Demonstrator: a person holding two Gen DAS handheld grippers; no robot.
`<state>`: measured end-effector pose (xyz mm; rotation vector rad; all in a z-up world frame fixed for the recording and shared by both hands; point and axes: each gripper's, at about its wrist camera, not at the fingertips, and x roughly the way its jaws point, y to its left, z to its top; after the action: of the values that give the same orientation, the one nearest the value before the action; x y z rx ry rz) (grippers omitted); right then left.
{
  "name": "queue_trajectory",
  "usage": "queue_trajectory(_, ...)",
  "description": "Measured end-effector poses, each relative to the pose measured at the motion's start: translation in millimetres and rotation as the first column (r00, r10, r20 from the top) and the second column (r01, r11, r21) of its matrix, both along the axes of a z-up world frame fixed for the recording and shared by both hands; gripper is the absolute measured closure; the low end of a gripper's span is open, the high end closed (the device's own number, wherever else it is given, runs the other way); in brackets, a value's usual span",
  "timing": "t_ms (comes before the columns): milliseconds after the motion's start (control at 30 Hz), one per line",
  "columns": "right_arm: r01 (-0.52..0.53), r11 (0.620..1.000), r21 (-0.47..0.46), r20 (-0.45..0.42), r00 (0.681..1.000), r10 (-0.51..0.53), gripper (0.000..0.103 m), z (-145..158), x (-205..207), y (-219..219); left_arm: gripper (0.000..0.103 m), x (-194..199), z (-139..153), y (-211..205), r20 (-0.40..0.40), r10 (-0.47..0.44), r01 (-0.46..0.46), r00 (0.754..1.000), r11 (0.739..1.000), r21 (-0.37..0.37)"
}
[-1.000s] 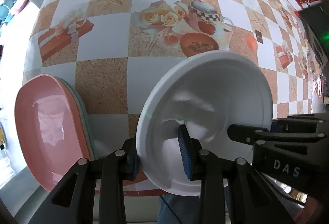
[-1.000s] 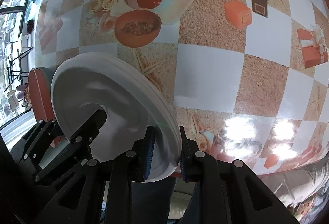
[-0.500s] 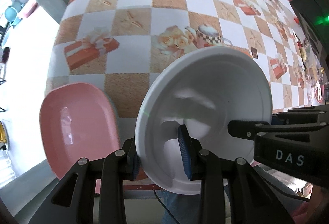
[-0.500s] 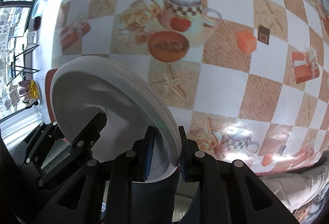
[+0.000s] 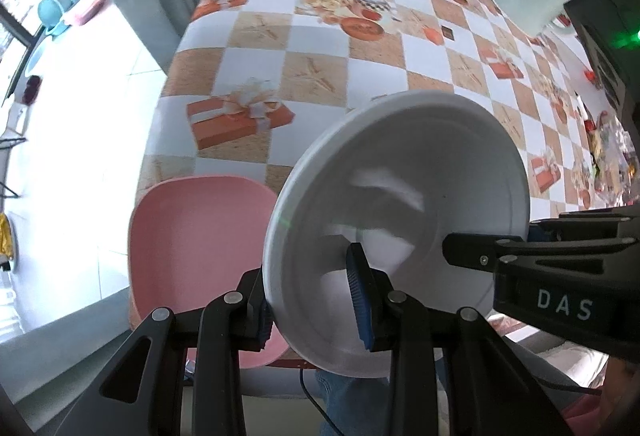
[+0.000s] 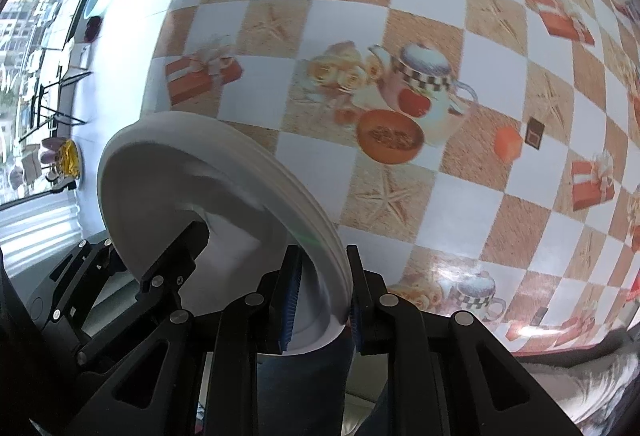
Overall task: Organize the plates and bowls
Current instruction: 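Lift the white bowl with both grippers and carry it over the pink plates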
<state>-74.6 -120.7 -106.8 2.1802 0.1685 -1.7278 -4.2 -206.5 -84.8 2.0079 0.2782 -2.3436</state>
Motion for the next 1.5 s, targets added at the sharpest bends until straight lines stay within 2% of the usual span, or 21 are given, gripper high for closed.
queue_trajectory(67,-0.016,1.0,-0.004,-0.002,1.0,0.016,0.08,2,2,-9,0.068,2,1,-4,-0.003,0.015,-0.015,1.0,1.0,-0.005)
queue_trajectory(133,-0.032,0.999,-0.009,-0.005,0.999,0.032,0.08,-10,7,-10,0.068,5,3,-10,-0.007,0.031,-0.031,0.999,0.999,-0.01)
queue_trajectory(467,-0.127,0.991,-0.03,-0.005,0.992,0.127,0.08,-11,18,-47,0.068,28,7,-43,-0.011,0.126,-0.126,0.992,0.992,-0.019)
queue_trajectory(900,-0.243,0.969,-0.044,0.005,0.97,0.243,0.08,-17,39,-95,0.068,54,6,-81,-0.008,0.247,-0.247,0.969,0.969,-0.029)
queue_trajectory(1500,-0.297,0.954,-0.037,0.038,0.954,0.298,0.08,-31,45,-113,0.068,70,-12,-108,0.039,0.322,-0.321,0.946,0.946,-0.031)
